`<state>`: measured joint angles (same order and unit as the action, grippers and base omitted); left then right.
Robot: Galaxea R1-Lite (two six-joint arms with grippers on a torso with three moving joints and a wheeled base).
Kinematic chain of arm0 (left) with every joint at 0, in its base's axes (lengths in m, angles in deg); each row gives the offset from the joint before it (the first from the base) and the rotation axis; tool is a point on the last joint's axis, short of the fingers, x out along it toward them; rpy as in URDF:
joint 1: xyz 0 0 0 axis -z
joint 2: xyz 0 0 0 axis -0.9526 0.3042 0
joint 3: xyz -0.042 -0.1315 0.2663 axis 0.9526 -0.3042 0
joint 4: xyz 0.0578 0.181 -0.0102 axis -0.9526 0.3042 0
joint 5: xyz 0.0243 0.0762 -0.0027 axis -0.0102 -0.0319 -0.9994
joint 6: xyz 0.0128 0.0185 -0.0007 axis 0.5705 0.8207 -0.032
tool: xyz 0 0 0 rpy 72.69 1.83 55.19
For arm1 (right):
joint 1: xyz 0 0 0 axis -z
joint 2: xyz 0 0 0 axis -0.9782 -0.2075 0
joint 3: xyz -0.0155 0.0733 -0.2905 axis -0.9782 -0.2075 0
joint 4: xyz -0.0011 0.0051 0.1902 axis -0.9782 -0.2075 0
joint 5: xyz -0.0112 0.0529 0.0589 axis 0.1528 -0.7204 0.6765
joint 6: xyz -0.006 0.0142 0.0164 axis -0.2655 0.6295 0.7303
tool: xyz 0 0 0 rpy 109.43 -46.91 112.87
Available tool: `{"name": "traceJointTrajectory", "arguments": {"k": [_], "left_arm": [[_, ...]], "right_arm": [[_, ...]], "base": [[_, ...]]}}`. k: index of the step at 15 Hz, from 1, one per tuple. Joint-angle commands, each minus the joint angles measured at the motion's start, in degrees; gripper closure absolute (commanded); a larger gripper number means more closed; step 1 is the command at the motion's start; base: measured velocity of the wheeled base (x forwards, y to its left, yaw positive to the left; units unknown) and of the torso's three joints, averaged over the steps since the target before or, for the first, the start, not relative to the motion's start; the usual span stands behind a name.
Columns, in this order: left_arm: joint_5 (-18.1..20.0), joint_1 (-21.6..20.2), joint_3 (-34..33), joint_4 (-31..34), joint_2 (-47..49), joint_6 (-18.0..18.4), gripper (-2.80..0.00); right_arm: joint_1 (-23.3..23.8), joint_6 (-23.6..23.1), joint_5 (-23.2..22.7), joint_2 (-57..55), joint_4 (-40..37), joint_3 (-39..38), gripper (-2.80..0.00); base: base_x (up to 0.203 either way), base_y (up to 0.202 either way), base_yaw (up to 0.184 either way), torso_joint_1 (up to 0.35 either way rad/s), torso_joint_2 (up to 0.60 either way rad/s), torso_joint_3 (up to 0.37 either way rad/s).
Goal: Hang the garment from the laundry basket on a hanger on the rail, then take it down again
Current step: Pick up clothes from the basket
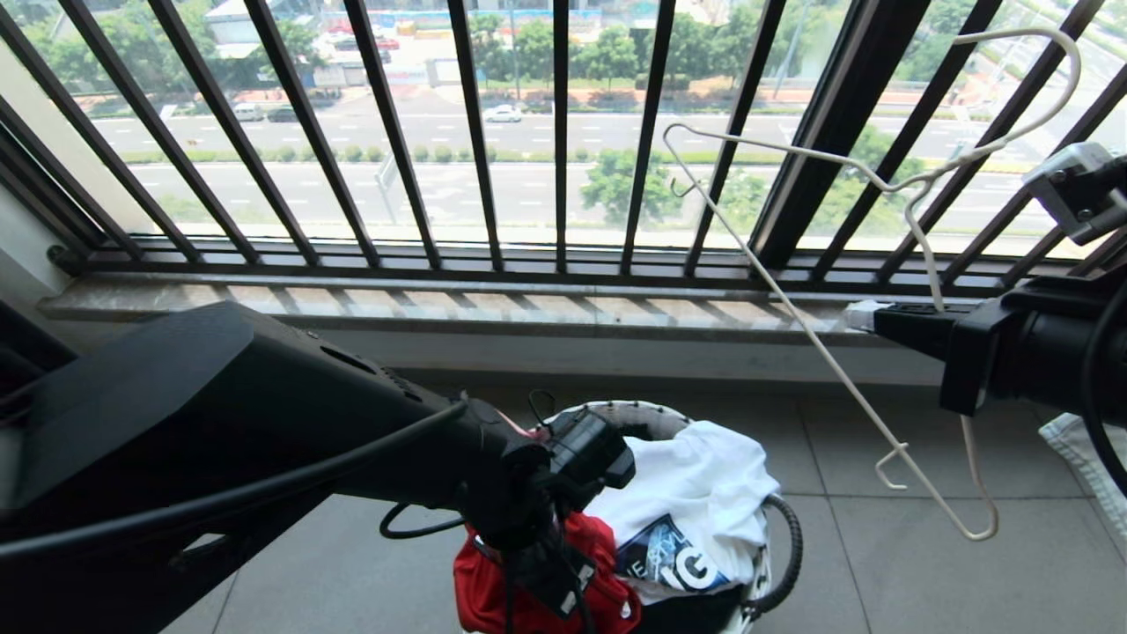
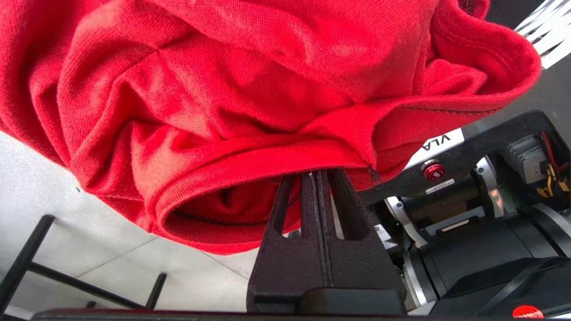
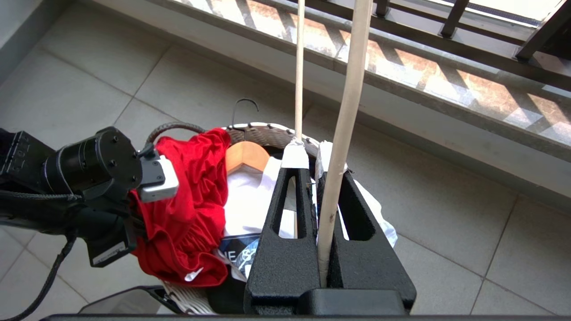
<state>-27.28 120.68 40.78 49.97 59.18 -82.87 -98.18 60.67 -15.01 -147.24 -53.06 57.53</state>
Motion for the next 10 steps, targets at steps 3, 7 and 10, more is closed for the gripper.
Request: {"name": "traceJointTrajectory", "arguments": {"k": [3, 7, 10], "left_arm": [[-7.4, -0.5, 0.4, -0.4, 3.9, -0.2, 0.0], [-14.8, -4.6, 2.0, -2.7, -0.9, -1.4, 0.0], [-19.0, -5.9, 2.6, -2.8, -4.4, -2.6, 0.0]], "right_arm": [[0.1, 0.0, -0.1, 0.0, 0.0, 0.0, 0.0], [0.1, 0.0, -0.1, -0.1, 0.0, 0.0, 0.0], [0.1, 0.0, -0.1, -0.1, 0.0, 0.0, 0.0]], "base": [[0.0, 0.0, 0.0, 0.0, 0.0, 0.0], [0.0, 0.0, 0.0, 0.0, 0.0, 0.0], [0.0, 0.0, 0.0, 0.0, 0.0, 0.0]]}}
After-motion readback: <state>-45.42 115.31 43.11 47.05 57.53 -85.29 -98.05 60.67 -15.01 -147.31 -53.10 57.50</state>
